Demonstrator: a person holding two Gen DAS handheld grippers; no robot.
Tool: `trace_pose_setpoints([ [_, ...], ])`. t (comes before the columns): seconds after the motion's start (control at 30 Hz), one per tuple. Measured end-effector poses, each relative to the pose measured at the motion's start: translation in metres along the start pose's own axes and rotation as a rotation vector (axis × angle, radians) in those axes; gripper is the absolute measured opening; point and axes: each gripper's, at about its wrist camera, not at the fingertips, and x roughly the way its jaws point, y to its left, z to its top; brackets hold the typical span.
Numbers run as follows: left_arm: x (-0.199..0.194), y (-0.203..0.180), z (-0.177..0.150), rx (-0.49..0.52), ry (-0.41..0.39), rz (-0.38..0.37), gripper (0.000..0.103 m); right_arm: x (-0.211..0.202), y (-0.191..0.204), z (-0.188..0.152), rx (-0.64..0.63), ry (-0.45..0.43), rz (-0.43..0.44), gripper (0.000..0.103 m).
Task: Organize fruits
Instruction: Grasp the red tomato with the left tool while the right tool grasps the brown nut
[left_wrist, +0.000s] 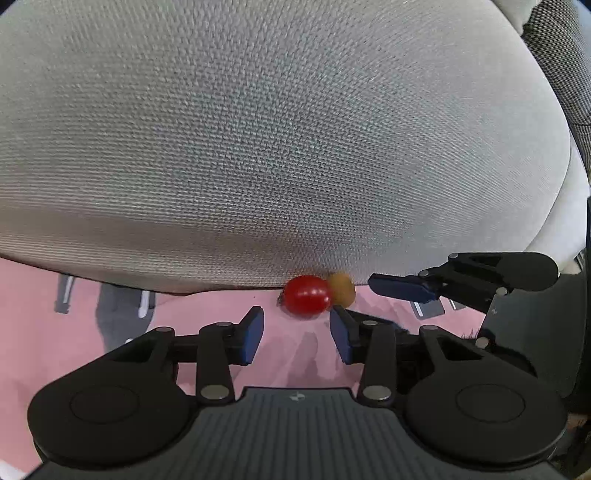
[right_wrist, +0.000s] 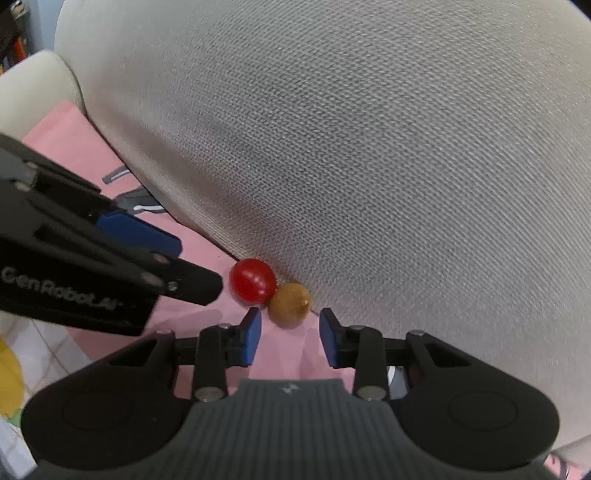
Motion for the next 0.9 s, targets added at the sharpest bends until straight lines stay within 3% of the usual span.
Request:
trace_pose_setpoints([
  [0.17, 0.015, 0.0, 0.001, 0.007, 0.009, 0.0, 0.046, 0.007, 0.003, 0.003, -0.012, 0.003, 0.02, 0.031],
  [0.67, 0.025, 0.007, -0.01, -0.037, 0.018, -0.042, 0.047, 0.026, 0.02, 0.006, -0.042, 0.031, -0.038, 0.025],
  [0.9, 0.034, -0.014, -0.02, -0.006, 0.012, -0.017, 0.047, 0.015, 0.014, -0.006, 0.026, 0.065, -0.033, 0.025],
])
